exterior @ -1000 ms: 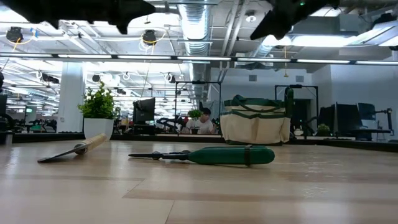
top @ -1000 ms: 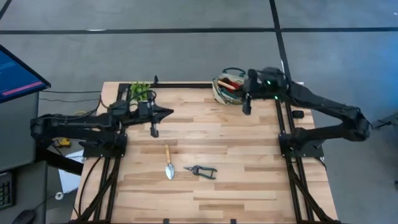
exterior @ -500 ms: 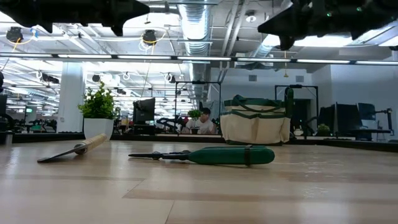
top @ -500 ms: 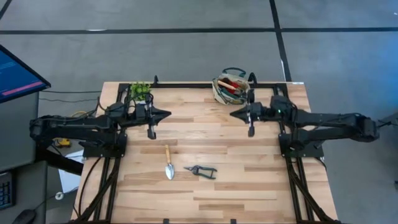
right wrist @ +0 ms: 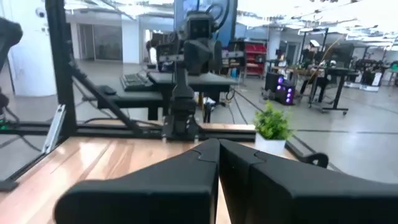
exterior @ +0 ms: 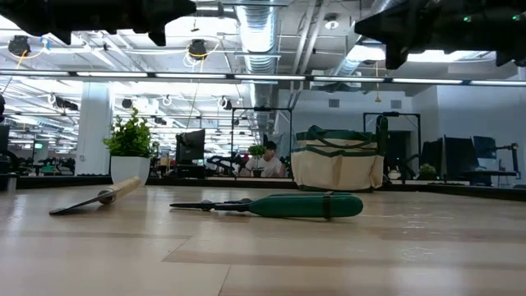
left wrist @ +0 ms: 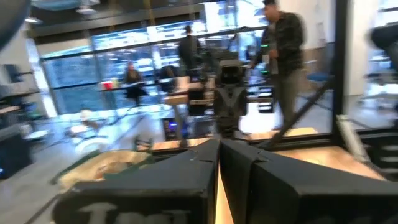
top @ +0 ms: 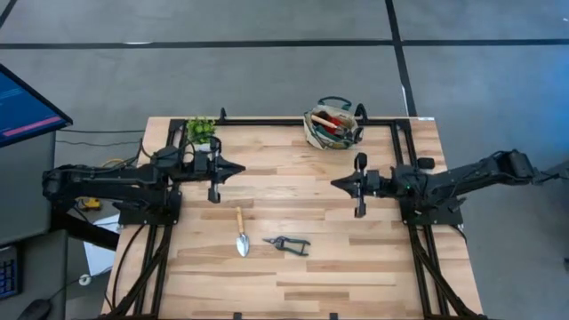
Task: Pick & Place Garden tools in Gardening bag
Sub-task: Put the brown trowel into the gardening bag
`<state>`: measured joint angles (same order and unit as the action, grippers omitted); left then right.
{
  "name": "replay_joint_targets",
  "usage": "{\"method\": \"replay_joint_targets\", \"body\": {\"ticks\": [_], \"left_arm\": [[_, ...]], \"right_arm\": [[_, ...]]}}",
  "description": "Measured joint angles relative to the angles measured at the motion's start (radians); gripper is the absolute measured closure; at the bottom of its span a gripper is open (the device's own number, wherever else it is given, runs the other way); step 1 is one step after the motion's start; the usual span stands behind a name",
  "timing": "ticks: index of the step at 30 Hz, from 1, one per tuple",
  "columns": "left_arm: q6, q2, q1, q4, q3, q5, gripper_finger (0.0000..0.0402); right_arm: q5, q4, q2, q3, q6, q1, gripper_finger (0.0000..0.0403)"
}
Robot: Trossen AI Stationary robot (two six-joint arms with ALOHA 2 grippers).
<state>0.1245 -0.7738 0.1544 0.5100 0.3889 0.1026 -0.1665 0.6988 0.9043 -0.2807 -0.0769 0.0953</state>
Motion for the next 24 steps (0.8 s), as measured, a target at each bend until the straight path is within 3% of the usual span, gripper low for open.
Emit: {"method": "replay_joint_targets", "body": {"ticks": [7, 18, 24], "left_arm": [[-0.049, -0.051, -0.033, -0.049, 0.0, 0.269, 0.0399], [-0.085, -0.197, -0.156, -0.074, 0.0, 0.271, 0.0399], [-0.064, -0.223, -0.243, -0.283, 0.0, 0.19, 0.0399]], "right_arm": [[-0.111, -0.002, 0.0, 0.001, 0.026, 0.139, 0.0403], [-0.149, -0.005, 0.0, 0.001, 0.026, 0.246, 0.0403], [-0.15, -0.006, 0.0, 0.001, 0.026, 0.25, 0.0403]]}}
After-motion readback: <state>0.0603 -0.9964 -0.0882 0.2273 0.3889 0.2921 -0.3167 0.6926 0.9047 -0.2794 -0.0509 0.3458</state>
